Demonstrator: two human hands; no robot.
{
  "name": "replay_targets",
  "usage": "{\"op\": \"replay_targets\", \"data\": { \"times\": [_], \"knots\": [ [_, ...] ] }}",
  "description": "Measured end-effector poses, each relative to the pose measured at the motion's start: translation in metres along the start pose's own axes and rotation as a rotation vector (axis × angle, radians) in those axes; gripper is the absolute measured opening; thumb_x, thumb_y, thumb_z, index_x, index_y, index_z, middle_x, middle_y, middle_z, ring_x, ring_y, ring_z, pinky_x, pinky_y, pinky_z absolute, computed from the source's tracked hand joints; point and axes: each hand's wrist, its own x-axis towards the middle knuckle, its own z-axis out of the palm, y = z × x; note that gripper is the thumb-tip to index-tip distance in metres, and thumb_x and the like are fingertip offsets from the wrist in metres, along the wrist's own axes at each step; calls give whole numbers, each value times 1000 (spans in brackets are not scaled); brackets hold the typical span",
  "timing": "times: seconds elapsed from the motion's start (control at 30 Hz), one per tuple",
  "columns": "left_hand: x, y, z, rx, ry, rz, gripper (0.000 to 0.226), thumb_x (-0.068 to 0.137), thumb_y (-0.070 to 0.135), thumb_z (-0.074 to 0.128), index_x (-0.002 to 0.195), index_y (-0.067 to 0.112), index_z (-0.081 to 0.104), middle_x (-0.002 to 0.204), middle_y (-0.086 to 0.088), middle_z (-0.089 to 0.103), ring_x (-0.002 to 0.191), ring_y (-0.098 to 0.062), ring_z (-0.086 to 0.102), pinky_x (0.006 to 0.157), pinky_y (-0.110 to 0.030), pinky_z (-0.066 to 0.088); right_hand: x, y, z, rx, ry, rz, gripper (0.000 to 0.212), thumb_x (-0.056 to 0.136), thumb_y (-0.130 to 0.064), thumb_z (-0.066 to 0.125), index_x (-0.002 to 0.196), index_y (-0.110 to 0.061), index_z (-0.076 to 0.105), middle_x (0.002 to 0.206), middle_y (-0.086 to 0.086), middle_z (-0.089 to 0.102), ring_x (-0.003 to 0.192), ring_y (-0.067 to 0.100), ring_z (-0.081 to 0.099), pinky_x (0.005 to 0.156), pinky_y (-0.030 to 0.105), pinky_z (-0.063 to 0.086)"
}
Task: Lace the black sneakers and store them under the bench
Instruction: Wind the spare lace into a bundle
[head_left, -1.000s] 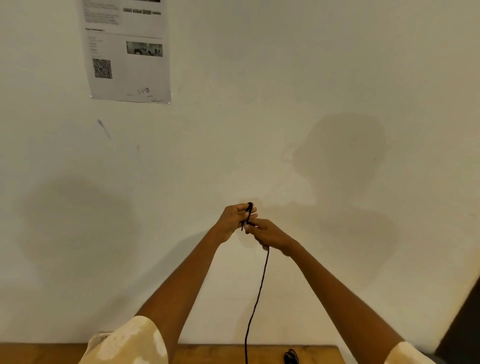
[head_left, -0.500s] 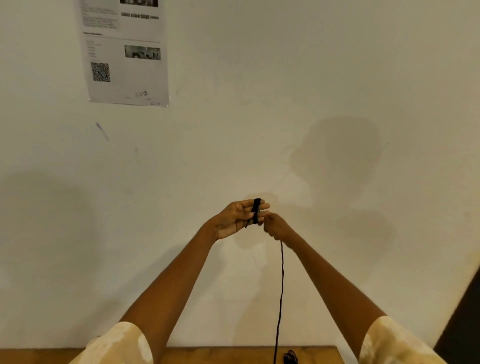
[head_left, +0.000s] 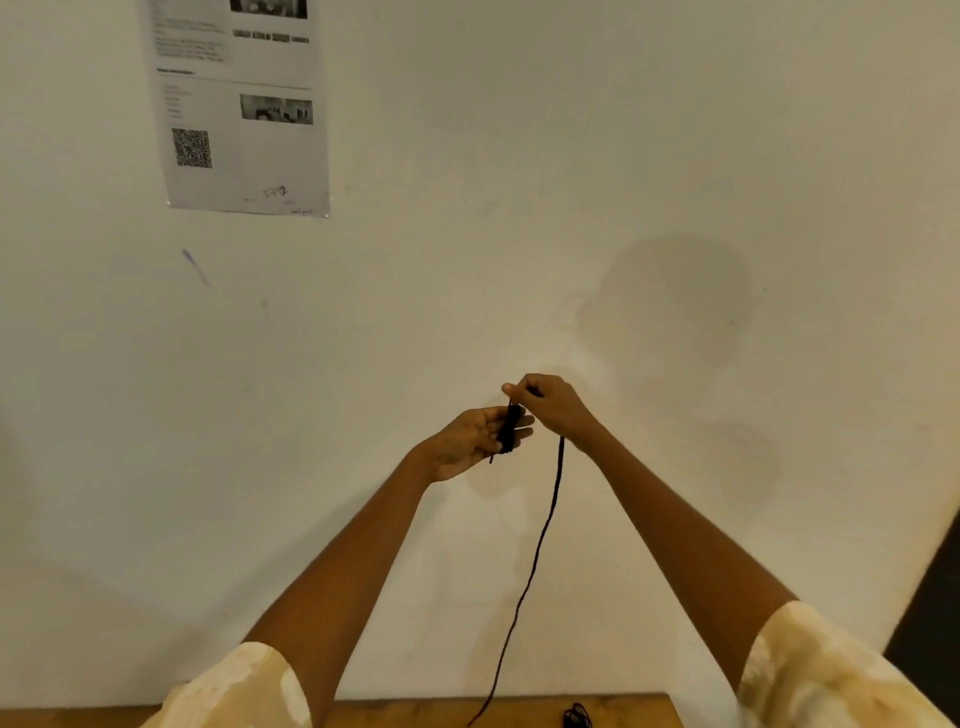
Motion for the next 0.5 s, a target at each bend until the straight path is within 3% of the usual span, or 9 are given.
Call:
{"op": "replay_targets", "data": {
  "times": [0.13, 0.23, 0.37, 0.43, 0.5],
  "knots": [
    [-10, 10, 0, -36, -165, -8, 61, 83, -27, 29, 132, 7, 47, 129, -7, 60, 121, -24, 56, 99, -31, 48, 8, 7, -2, 63, 98, 46, 41, 91, -39, 59, 60, -18, 44, 61, -4, 44, 57, 9, 40, 57, 22, 32],
    [-13, 13, -2, -212, -126, 71, 63, 81, -29, 25, 132, 2, 47, 130, -12, 58, 124, -28, 53, 100, -33, 48, -2, 25, 16, 161, 96, 156, 31, 94, -24, 53, 65, -17, 48, 61, -2, 44, 56, 11, 39, 51, 22, 31],
    [-5, 9, -11, -336, 76, 126, 67, 78, -32, 19, 133, -1, 43, 140, -17, 48, 130, -29, 46, 106, -35, 41, -33, 41, 53, 168, -164, 241, 31, 102, -32, 38, 91, -16, 63, 64, -3, 43, 52, 9, 35, 43, 17, 28],
    [0, 5, -14, -288, 167, 113, 69, 78, -32, 19, 137, -2, 39, 143, -18, 44, 131, -29, 45, 106, -35, 38, -41, 37, 62, 138, -330, 239, 32, 102, -35, 34, 103, -16, 60, 67, -3, 42, 54, 8, 34, 45, 16, 27],
    [1, 0, -18, -166, 220, 72, 71, 78, -31, 20, 140, -2, 36, 143, -17, 45, 130, -27, 45, 104, -32, 40, -42, 27, 60, 37, -386, 186, 27, 101, -37, 38, 104, -17, 56, 70, -7, 44, 56, 5, 37, 48, 15, 29]
  ]
}}
